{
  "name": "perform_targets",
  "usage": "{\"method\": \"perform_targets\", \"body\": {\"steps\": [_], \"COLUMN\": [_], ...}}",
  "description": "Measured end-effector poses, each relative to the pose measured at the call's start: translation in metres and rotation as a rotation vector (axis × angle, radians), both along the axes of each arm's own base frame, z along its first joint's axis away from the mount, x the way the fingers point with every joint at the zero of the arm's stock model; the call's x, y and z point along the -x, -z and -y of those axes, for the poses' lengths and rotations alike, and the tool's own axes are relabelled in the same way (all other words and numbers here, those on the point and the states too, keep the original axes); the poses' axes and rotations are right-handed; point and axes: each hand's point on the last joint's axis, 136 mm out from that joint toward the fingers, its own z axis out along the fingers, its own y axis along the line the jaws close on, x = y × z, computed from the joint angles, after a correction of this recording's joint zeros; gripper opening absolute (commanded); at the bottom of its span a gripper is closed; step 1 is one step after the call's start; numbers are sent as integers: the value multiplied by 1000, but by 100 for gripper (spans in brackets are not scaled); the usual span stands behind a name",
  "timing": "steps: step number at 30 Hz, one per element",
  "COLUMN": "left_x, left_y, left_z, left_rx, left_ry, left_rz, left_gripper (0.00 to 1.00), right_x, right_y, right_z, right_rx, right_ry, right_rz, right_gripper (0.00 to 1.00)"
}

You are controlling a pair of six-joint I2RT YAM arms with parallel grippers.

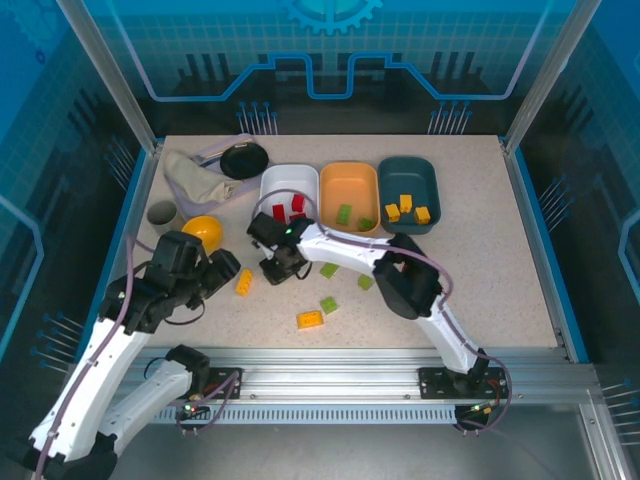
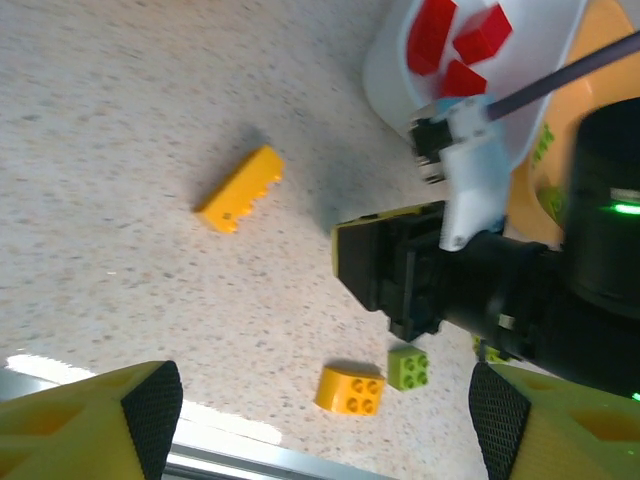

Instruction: Sort the legos into containers by color

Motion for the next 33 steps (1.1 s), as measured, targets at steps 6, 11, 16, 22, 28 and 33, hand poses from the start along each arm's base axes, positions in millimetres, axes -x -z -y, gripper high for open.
{"method": "perform_targets", "body": {"steps": [6, 11, 16, 22, 28, 33], "left_x": [-40, -77, -113, -140, -148, -144], "left_y": [12, 25, 21, 22, 30, 35], "left_z": [40, 76, 101, 121, 128, 124], "left_rx": [75, 87, 102, 106, 96, 77], "left_ry": [106, 193, 240, 268, 275, 266], "left_rz": [-15, -50, -21, -10, -34, -62], "left_gripper": [79, 79, 79, 78, 78, 78], "right_x": [-73, -147, -200, -238, -237, -236], "right_y": [-94, -106, -69, -11, 17, 14], "right_z": [85, 163, 184, 194, 204, 202], "right_rx": [-117, -96, -34, 36, 83, 74], "right_ry": [286, 538, 640, 689, 711, 699], "right_rz": [130, 179, 145, 78, 16, 7], "right_gripper": [21, 21, 22, 27, 39, 52]}}
